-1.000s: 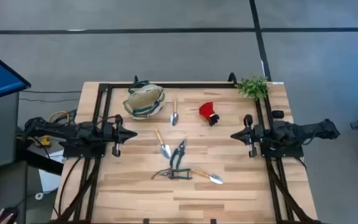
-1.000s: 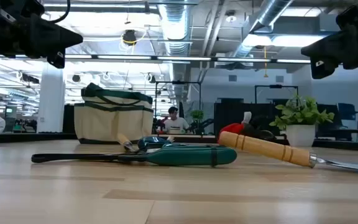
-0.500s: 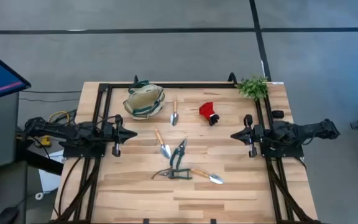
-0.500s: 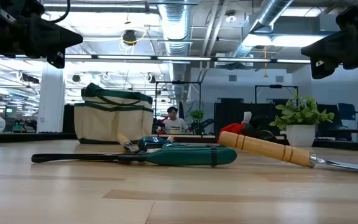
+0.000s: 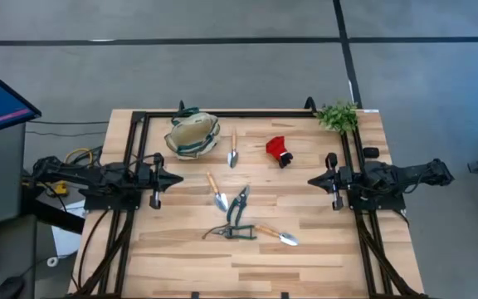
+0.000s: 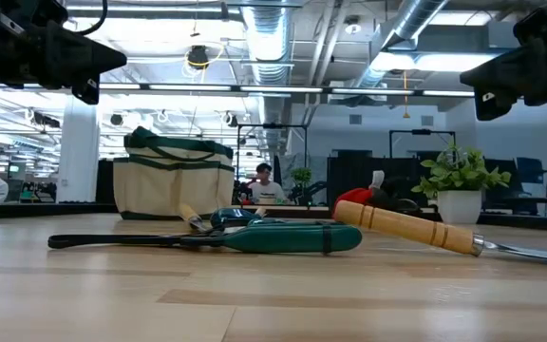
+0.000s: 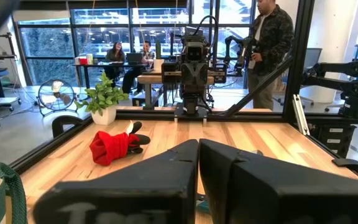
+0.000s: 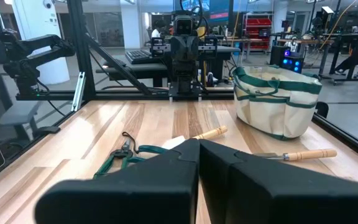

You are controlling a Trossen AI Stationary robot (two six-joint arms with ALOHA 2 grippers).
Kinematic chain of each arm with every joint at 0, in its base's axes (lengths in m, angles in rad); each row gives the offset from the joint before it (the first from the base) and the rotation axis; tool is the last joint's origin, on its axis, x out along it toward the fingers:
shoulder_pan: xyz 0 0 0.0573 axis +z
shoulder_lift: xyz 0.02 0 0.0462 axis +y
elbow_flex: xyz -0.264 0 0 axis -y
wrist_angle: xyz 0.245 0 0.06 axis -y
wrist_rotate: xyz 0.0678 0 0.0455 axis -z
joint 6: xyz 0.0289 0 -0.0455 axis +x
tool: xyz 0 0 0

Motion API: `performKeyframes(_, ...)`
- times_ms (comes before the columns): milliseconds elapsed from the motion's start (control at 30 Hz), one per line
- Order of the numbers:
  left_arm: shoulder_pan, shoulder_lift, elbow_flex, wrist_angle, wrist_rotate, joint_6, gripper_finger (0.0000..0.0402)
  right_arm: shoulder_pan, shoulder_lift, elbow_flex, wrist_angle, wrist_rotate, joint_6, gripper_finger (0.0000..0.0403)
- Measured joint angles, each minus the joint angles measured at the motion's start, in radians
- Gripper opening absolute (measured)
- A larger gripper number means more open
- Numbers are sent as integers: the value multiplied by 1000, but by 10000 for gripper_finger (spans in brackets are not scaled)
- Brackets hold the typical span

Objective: Pick & Place Garden tools in Gardening bag

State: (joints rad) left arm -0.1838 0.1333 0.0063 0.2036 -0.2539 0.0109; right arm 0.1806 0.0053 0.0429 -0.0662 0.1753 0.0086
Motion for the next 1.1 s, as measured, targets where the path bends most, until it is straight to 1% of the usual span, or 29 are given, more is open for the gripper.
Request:
performKeyframes(500, 0, 0, 0, 0, 0, 0, 3, 0, 0, 0, 0, 0, 0, 0)
performKeyframes(633, 0, 0, 0, 1, -1, 78, 3, 0, 0, 0, 0, 0, 0, 0)
performKeyframes(700, 0, 0, 0, 3, -1, 86, 3, 0, 0, 0, 0, 0, 0, 0)
performKeyframes(900, 0, 0, 0, 4, -2, 86, 3, 0, 0, 0, 0, 1, -38, 0)
performKeyframes(1033, 0, 0, 0, 11, -2, 84, 3, 0, 0, 0, 0, 1, 18, 0)
performKeyframes(1100, 0, 0, 0, 21, -2, 16, 3, 0, 0, 0, 0, 1, 49, 0)
